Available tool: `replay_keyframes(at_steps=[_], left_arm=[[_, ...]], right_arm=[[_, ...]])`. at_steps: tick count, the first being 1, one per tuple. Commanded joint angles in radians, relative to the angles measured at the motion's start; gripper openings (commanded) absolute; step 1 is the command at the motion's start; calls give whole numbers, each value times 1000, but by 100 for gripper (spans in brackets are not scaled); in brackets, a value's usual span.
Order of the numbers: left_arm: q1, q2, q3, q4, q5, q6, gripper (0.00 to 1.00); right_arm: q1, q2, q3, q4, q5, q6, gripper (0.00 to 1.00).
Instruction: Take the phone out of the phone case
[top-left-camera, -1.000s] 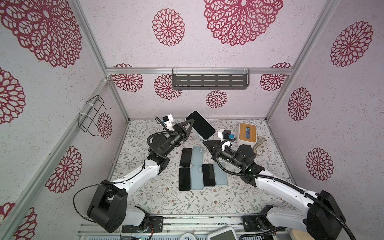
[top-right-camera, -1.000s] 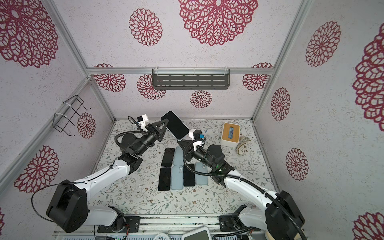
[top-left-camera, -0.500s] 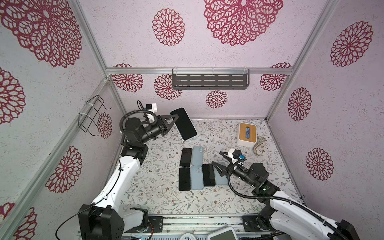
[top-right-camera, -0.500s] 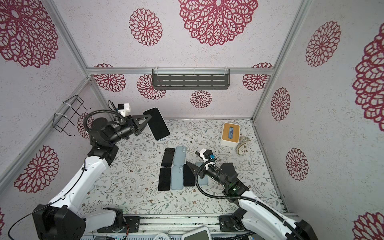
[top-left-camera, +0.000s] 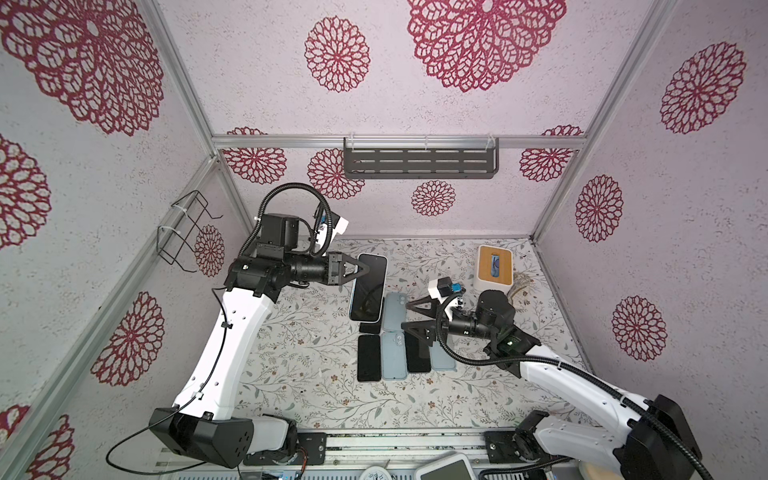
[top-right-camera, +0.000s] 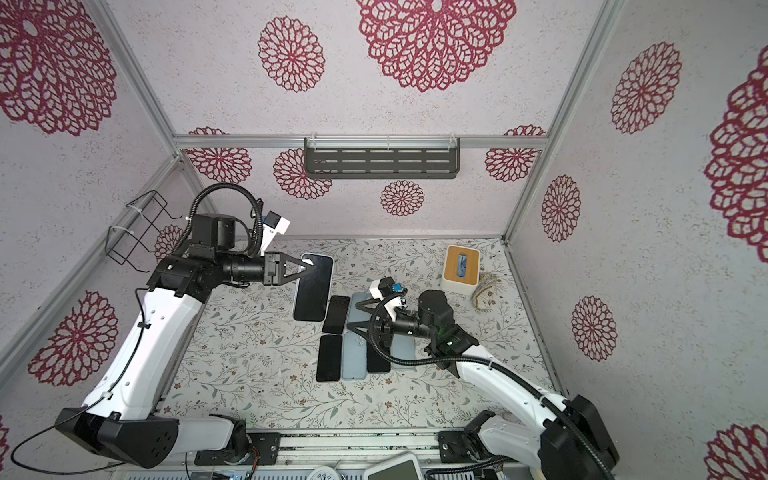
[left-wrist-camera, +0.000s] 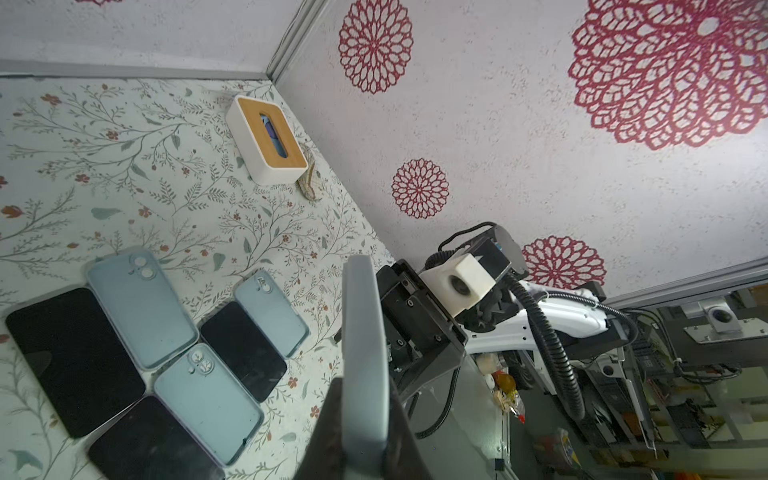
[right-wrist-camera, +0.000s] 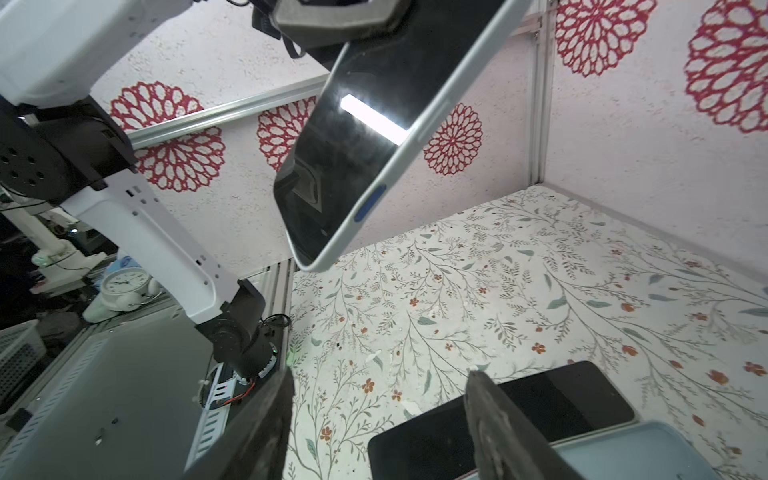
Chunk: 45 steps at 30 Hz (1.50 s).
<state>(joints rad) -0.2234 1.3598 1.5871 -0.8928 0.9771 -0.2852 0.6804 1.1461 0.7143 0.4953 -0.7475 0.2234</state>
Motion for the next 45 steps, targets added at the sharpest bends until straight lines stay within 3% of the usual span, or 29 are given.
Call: replay_keyframes(at_steps=[1, 4, 14, 32, 45], left_arm=[[-20, -45, -30, 108, 44, 4, 0], [-33, -58, -78, 207, 58, -45, 0], [-43, -61, -124, 283, 65, -87, 0], [-54, -109, -186, 431, 68, -165, 0], [-80, -125, -226, 493, 54, -200, 0]], right_arm=[[11, 38, 21, 198, -111, 130, 65], [20, 81, 4, 361, -141, 229, 63], [45, 154, -4, 513, -171, 327, 55], [58, 202, -14, 566, -150, 360, 49], [56, 212, -5, 593, -145, 385, 35]])
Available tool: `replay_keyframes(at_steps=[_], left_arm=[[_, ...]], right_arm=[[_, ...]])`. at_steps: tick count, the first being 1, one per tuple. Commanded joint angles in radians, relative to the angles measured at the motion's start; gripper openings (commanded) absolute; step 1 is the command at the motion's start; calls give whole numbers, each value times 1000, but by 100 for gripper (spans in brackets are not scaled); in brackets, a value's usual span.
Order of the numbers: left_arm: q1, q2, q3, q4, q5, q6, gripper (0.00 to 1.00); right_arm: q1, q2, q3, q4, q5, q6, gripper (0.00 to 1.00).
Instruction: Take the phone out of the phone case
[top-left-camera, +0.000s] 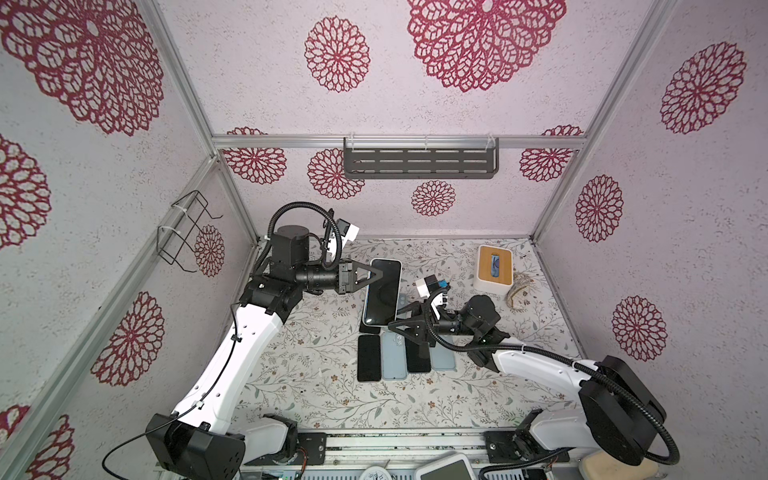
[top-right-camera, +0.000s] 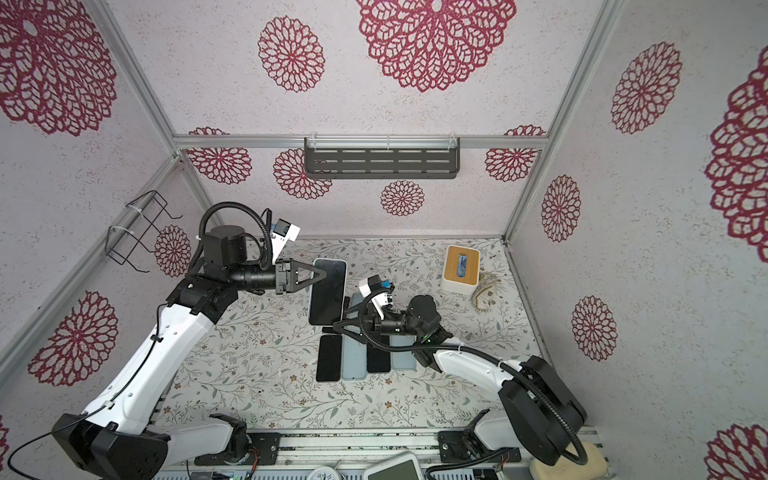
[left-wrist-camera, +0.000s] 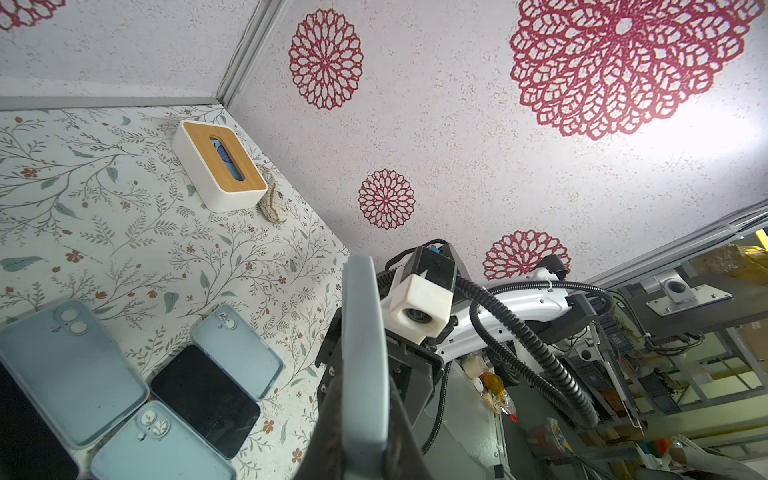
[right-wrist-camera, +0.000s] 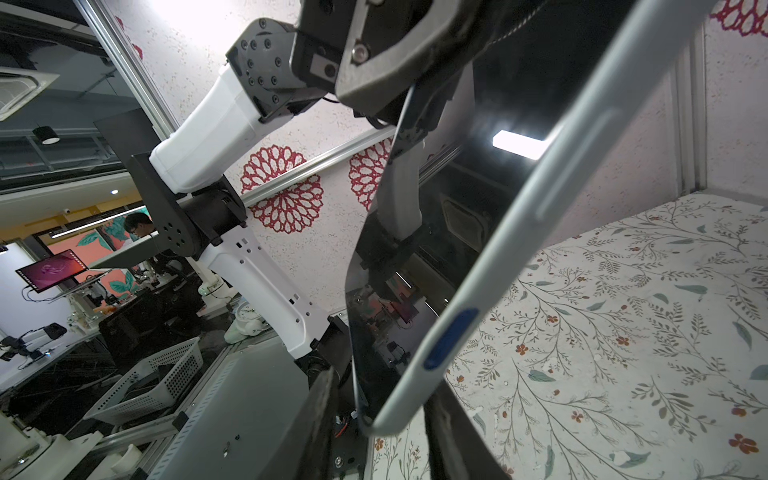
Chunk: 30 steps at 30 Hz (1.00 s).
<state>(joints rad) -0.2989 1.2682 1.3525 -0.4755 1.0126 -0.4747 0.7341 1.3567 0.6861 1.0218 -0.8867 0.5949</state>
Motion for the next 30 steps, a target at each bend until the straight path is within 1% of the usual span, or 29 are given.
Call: replay_keyframes(at_steps=[1, 4, 7, 10, 16, 27, 30], left_arm=[[-5, -33, 8, 79, 17, -14, 0], [-2, -32, 7, 81, 6, -18, 0], [0, -26, 4, 93, 4, -27, 0], [6, -20, -1, 111, 12, -40, 0], [10, -10, -6, 133, 18, -54, 0], [9, -9, -18, 140, 28, -54, 0], [10, -9, -18, 142, 27, -56, 0]], right_arm=[[2, 4, 21, 74, -9, 18, 35], [2, 5, 11, 85, -15, 23, 35], [2, 1, -3, 100, -21, 29, 39], [1, -8, -16, 110, -18, 28, 40], [-5, -22, -28, 110, -12, 29, 35], [-30, -24, -35, 161, -12, 72, 35], [-30, -20, -31, 164, -14, 77, 32]])
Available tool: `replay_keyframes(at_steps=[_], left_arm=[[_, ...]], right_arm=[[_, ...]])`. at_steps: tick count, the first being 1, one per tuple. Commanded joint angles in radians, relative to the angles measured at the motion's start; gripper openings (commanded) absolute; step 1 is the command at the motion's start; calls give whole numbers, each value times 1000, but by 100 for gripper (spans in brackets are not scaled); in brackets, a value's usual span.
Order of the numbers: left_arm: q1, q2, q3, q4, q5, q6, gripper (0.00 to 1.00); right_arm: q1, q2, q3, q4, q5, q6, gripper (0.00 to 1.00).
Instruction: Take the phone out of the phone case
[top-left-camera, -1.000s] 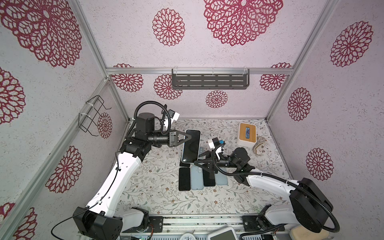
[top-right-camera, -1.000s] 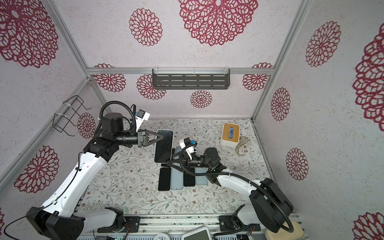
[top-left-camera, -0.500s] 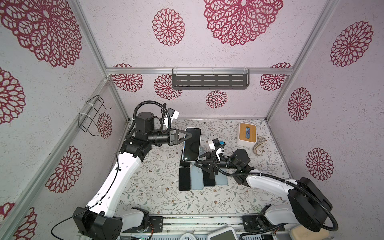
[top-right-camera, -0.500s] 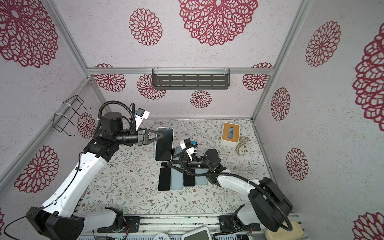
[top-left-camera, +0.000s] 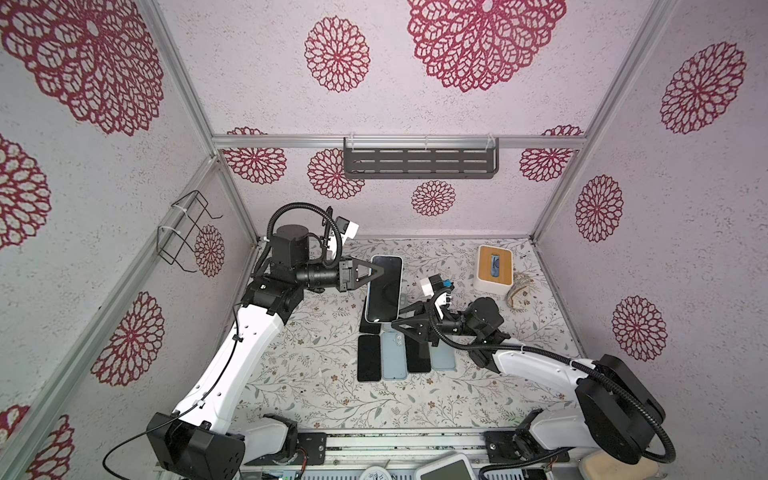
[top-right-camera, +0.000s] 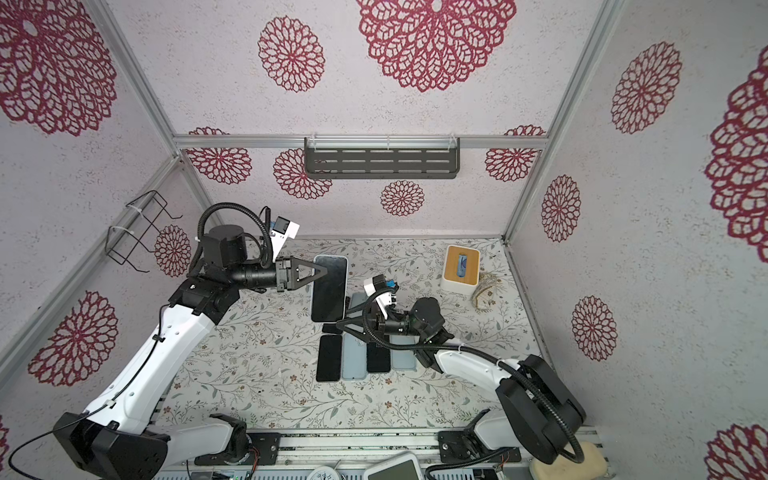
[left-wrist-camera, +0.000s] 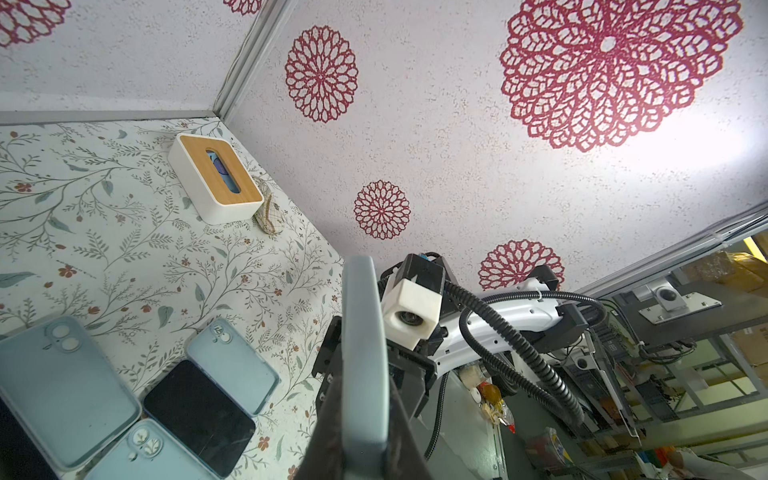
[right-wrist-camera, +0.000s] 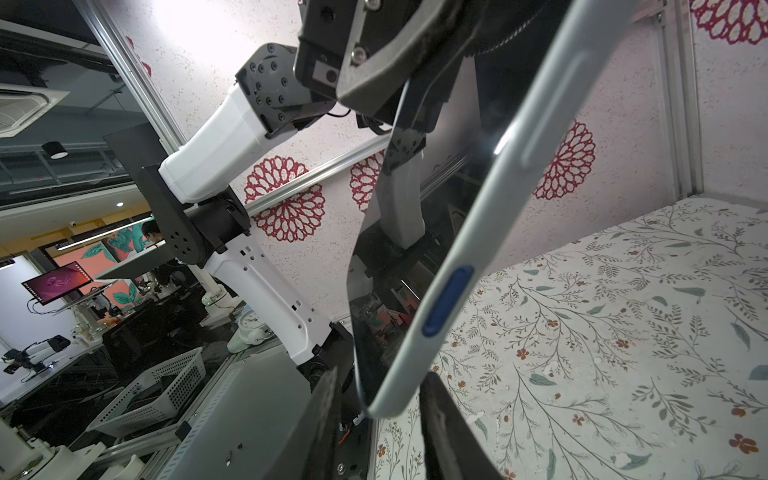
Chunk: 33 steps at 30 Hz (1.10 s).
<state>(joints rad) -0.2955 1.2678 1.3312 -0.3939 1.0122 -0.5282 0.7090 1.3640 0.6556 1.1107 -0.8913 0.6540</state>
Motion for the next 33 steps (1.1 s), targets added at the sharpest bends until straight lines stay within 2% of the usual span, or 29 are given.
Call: replay_keyframes(at_steps=[1, 6, 8, 14, 19, 22, 29, 33], left_arm=[[6, -7, 3, 61, 28, -3, 0], [6, -3, -1, 69, 25, -13, 0], [8, 3, -3, 90, 15, -46, 0], [18, 89, -13, 262, 7, -328, 0], [18, 143, -35, 383, -25, -482, 0], [13, 165, -75, 523, -35, -599, 0], [-47, 207, -91, 616, -46, -693, 0], [-77, 214, -123, 710, -44, -767, 0]], right_arm=[[-5, -25, -2, 79, -11, 22, 30], [-5, -12, -5, 118, -24, 39, 12], [-5, -4, -5, 129, -36, 43, 9], [-5, -12, -17, 127, -38, -2, 9], [-6, -31, 7, 8, -27, -135, 11], [-5, -40, 31, -42, -13, -202, 11], [-19, -51, 88, -147, 56, -356, 7], [-42, -67, 78, -109, 182, -407, 7]])
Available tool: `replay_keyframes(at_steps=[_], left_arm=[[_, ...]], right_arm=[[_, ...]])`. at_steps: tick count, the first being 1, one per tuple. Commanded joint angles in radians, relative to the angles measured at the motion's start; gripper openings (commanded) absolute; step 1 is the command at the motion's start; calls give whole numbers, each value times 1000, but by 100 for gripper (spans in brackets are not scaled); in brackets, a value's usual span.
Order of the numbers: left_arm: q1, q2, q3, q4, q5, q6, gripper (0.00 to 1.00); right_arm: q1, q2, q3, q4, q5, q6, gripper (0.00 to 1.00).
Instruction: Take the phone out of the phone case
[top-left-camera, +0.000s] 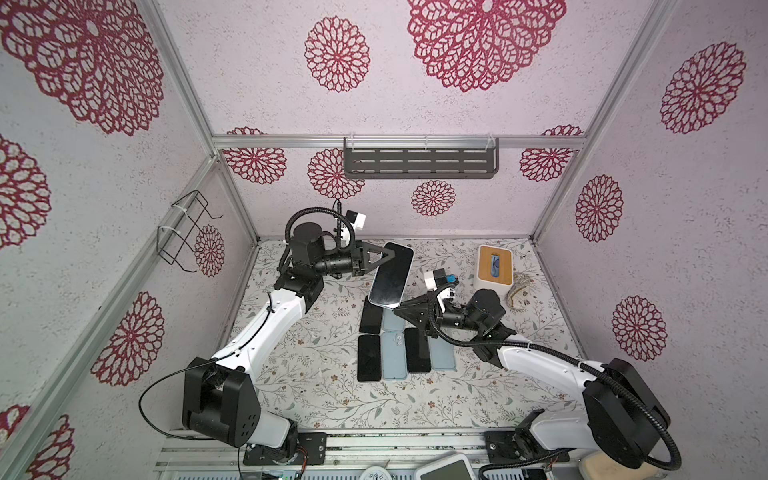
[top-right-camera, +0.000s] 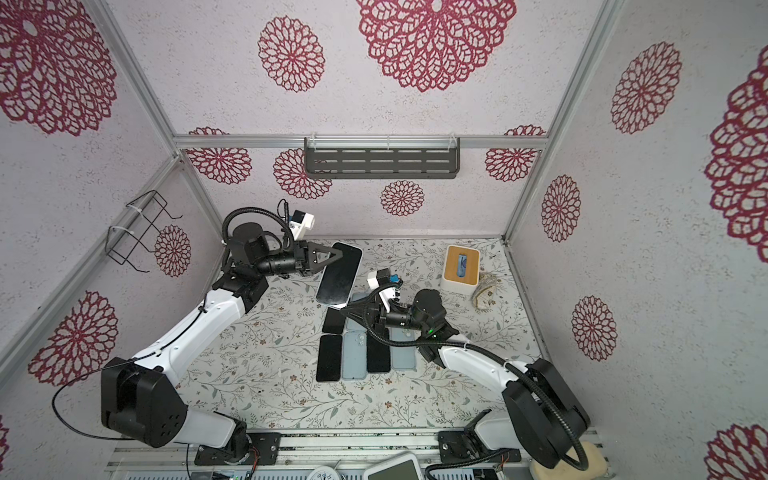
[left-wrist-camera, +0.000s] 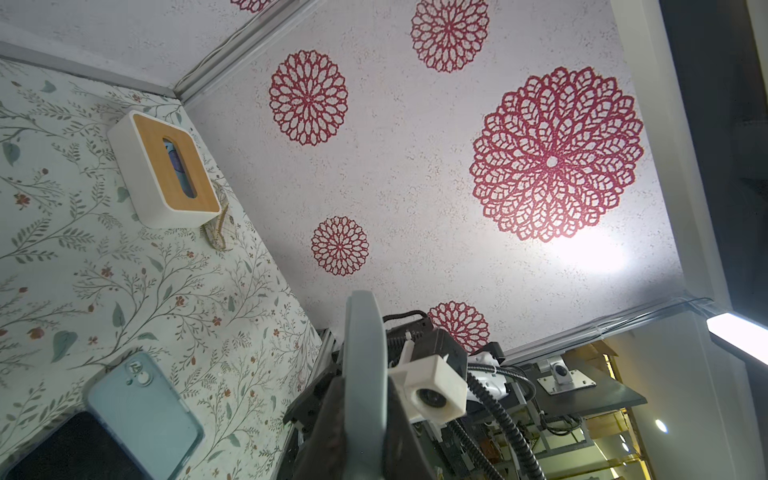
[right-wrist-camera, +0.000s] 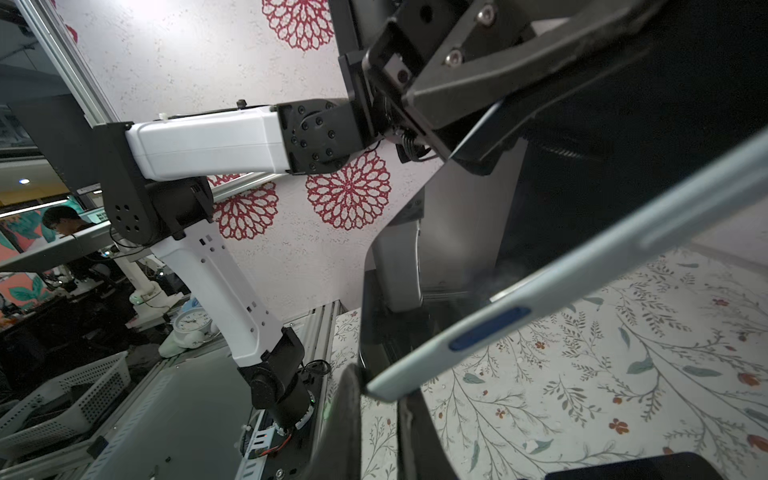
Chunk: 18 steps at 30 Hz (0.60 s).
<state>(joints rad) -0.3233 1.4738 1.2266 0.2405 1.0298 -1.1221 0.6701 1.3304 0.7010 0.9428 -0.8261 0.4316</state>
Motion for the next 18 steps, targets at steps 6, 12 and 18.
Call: replay_keyframes(at_steps=[6, 12, 18], left_arm=[[-58, 18, -67, 166, -64, -243, 0], [-87, 42, -94, 273, -71, -305, 0], [-39, 10, -157, 496, -101, -453, 0]], right_arm=[[-14, -48, 6, 144, 271, -223, 9], [-14, -47, -5, 193, 348, -225, 10], [-34, -141, -170, 267, 412, -88, 42]])
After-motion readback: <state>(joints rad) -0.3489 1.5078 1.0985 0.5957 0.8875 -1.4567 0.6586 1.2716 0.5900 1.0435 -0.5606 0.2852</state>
